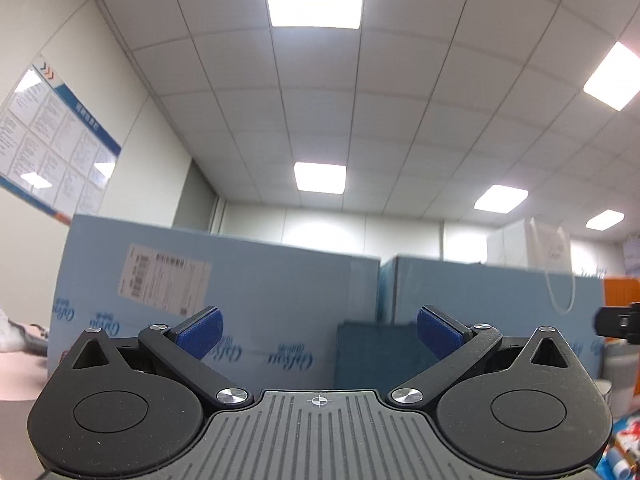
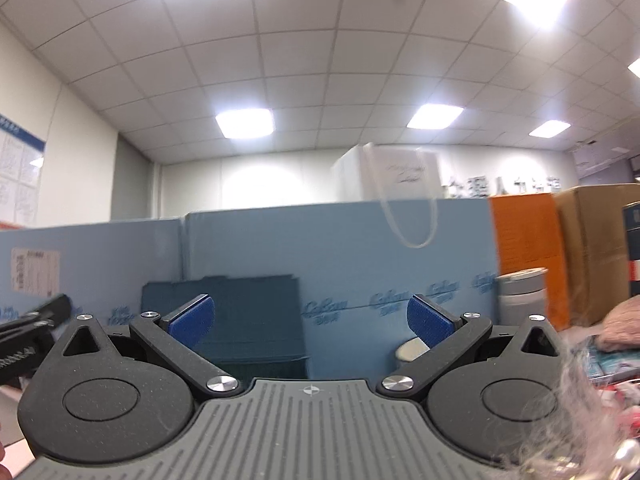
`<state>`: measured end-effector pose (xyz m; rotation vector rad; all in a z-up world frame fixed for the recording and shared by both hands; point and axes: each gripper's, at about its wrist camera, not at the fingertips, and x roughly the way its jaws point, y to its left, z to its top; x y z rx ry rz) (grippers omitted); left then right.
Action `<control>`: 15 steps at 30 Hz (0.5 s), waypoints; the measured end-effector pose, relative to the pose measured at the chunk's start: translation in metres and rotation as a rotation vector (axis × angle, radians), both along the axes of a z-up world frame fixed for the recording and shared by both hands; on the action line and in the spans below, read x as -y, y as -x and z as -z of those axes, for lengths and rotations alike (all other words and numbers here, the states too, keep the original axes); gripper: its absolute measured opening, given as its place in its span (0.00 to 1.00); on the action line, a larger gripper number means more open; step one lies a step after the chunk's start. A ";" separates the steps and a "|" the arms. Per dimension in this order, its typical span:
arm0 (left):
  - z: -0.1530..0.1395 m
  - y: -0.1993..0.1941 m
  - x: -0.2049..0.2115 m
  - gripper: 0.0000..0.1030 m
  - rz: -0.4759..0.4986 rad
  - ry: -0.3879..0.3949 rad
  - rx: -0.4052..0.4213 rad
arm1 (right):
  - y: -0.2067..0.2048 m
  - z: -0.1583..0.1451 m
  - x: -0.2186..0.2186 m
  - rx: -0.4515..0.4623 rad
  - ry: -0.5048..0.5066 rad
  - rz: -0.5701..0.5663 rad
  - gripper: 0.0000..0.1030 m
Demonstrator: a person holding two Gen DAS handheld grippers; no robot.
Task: Organize rigid objects
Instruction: 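Move the right tool down over the cream lotion tube on the mat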
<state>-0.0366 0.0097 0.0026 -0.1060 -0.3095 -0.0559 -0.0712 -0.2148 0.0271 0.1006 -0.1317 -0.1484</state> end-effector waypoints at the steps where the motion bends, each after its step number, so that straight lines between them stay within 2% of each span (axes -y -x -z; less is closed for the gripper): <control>1: -0.001 0.001 -0.001 1.00 0.017 0.000 0.009 | 0.005 -0.001 0.005 0.003 -0.009 0.017 1.00; 5: -0.003 0.002 0.002 1.00 0.106 -0.033 0.009 | 0.032 -0.002 0.027 0.015 -0.062 0.096 1.00; 11: -0.009 0.012 0.024 1.00 0.159 -0.128 0.040 | 0.074 0.003 0.063 -0.004 -0.096 0.219 1.00; 13: -0.013 0.017 0.033 1.00 0.193 -0.148 0.019 | 0.085 0.003 0.074 -0.009 -0.078 0.251 1.00; 15: -0.020 0.015 0.044 1.00 0.228 -0.156 -0.038 | 0.093 0.001 0.083 -0.016 -0.048 0.275 1.00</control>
